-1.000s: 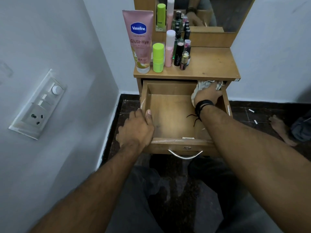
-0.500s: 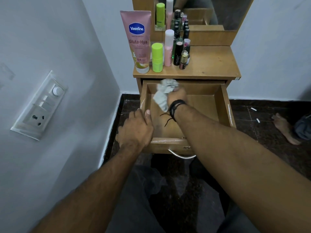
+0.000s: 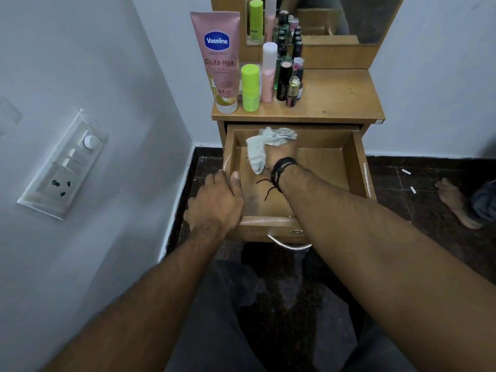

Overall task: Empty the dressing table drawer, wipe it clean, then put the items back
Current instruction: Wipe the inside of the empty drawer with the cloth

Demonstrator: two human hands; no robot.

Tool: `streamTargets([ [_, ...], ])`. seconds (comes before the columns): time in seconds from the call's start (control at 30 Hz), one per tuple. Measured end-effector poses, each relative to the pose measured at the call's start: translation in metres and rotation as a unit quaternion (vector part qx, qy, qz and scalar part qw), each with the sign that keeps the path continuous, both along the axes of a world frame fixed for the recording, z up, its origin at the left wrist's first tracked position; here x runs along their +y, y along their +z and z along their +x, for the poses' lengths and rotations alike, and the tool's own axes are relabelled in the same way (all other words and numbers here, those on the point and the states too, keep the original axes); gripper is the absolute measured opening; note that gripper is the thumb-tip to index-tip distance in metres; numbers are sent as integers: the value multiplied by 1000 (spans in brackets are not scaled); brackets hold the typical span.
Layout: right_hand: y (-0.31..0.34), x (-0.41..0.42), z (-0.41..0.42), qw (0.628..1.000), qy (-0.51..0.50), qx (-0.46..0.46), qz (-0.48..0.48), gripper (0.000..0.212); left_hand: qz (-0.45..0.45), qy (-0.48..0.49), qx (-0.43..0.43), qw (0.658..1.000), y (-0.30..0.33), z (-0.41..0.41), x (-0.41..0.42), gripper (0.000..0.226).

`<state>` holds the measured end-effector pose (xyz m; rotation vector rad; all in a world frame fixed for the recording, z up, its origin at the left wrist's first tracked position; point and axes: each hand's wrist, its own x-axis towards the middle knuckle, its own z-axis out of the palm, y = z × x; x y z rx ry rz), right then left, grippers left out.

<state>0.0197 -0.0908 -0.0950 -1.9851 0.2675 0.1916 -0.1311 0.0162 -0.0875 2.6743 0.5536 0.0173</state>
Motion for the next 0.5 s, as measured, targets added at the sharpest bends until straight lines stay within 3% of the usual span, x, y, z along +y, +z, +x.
streamTargets([
  [0.07, 5, 16, -5, 997, 71, 25, -3, 30, 5, -2, 3, 1000, 0, 0, 0, 66],
  [0.13, 13, 23, -15, 975, 190, 75, 86, 29, 7, -1, 7, 1000, 0, 1, 1, 66],
  [0.2, 17, 14, -22, 961, 270, 36, 56, 21, 9, 1, 10, 1000, 0, 2, 1, 65],
  [0.33, 37, -24, -29, 940, 315, -14, -132, 29, 5, 1, 11, 1000, 1, 1, 1, 65],
  [0.5, 54, -105, -33, 879, 242, -87, -402, 32, -4, 10, 22, 1000, 2, -1, 1, 67],
])
